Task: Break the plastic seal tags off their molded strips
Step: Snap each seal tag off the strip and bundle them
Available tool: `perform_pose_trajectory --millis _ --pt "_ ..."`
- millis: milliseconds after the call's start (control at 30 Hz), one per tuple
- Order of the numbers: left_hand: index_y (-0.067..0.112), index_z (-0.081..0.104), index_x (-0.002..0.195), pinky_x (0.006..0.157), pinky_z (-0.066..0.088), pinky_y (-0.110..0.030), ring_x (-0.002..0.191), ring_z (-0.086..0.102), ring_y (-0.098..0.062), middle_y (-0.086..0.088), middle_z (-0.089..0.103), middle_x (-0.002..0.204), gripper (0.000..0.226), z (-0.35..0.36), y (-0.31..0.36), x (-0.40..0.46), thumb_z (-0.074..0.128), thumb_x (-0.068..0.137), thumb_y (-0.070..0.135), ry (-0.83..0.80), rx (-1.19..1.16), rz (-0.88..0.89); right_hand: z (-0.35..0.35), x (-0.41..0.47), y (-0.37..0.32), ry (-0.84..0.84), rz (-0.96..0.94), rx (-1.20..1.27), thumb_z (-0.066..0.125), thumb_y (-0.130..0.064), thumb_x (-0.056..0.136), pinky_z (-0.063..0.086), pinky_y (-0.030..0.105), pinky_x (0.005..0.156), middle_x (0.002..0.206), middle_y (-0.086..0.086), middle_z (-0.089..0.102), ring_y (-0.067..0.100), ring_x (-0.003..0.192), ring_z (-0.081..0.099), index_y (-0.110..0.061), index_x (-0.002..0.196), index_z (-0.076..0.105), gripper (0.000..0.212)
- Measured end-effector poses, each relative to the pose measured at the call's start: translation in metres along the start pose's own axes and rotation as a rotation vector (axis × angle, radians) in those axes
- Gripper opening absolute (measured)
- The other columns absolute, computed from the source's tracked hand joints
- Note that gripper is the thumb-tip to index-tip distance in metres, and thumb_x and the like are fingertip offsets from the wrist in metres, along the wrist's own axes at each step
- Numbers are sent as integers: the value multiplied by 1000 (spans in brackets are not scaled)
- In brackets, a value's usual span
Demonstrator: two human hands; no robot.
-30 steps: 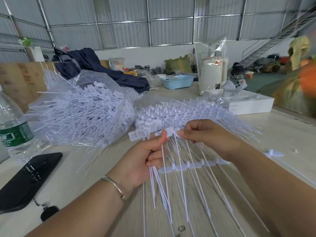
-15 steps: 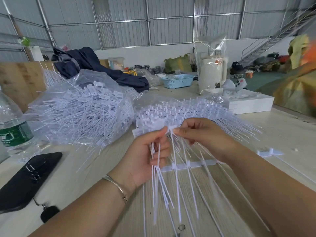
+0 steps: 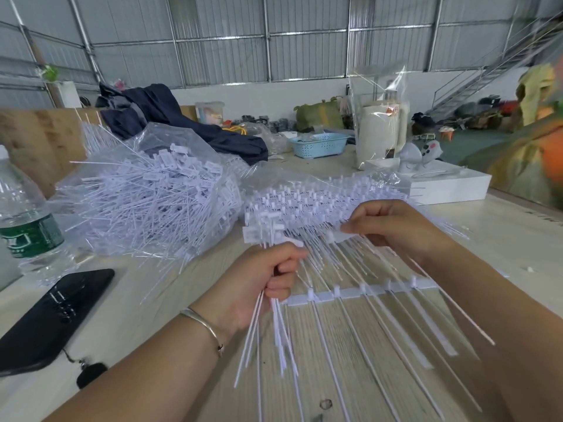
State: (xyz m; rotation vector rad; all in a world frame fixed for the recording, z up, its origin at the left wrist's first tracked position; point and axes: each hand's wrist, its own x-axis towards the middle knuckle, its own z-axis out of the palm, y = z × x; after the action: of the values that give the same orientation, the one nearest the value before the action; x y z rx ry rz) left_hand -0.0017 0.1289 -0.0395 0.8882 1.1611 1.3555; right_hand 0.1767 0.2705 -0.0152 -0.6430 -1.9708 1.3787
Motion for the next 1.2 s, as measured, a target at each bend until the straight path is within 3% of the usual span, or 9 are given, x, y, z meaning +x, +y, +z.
perform_pose_trajectory --millis 67,167,267,433,533,733,933,1067,1200 --pt "17 43 68 35 18 -15 36 22 -5 5 27 50 33 1 0 0 75 65 14 20 -28 33 4 -1 2 -28 28 31 83 -28 57 30 17 48 57 -1 45 10 49 35 -4 82 65 39" --pt "16 45 67 34 16 -15 35 21 -5 6 25 49 29 2 -2 3 74 66 12 93 -99 31 9 -1 3 -118 57 85 71 -1 77 31 23 54 66 6 52 12 55 41 5 98 62 23" --pt "17 50 68 32 16 -15 36 19 -4 7 24 52 23 -1 -3 5 72 76 20 176 -184 8 13 -1 2 -155 78 150 47 15 83 32 25 57 72 11 52 13 56 42 7 97 61 21" --pt "17 47 69 30 18 -15 36 19 -4 6 24 54 38 -2 -8 9 60 88 47 176 -229 -31 20 -3 0 -230 34 147 48 17 82 35 21 57 71 8 59 10 56 49 3 90 62 22" --pt "20 50 63 34 19 -16 40 19 -5 5 24 58 42 0 -9 8 70 74 56 92 -101 3 21 -2 1 -187 24 77 56 15 82 37 18 53 65 -1 63 6 55 51 -4 87 65 21" --pt "17 71 68 34 14 -16 38 19 -4 7 25 56 10 0 -7 5 78 64 22 120 -93 -3 19 -1 4 -98 77 -38 75 -6 77 36 23 53 63 3 61 14 55 44 -9 84 69 9" --pt "14 67 65 33 16 -14 34 21 -2 8 25 53 12 -3 -2 1 69 77 16 -9 -232 -29 22 -3 5 -170 108 -95 82 -50 55 40 22 57 68 2 65 13 60 49 -7 85 70 53" --pt "16 71 61 35 17 -12 33 23 -3 8 20 59 22 -2 -1 -3 67 82 18 -158 -235 -58 25 -4 4 -258 65 -18 81 -51 53 46 19 63 70 -2 67 8 64 56 -24 77 74 36" --pt "13 64 70 35 20 -13 35 26 -1 8 28 56 26 2 -5 -3 84 69 29 -305 -247 -114 31 -5 6 -358 16 76 82 -39 65 47 23 69 73 -1 66 11 69 56 -15 85 71 33"
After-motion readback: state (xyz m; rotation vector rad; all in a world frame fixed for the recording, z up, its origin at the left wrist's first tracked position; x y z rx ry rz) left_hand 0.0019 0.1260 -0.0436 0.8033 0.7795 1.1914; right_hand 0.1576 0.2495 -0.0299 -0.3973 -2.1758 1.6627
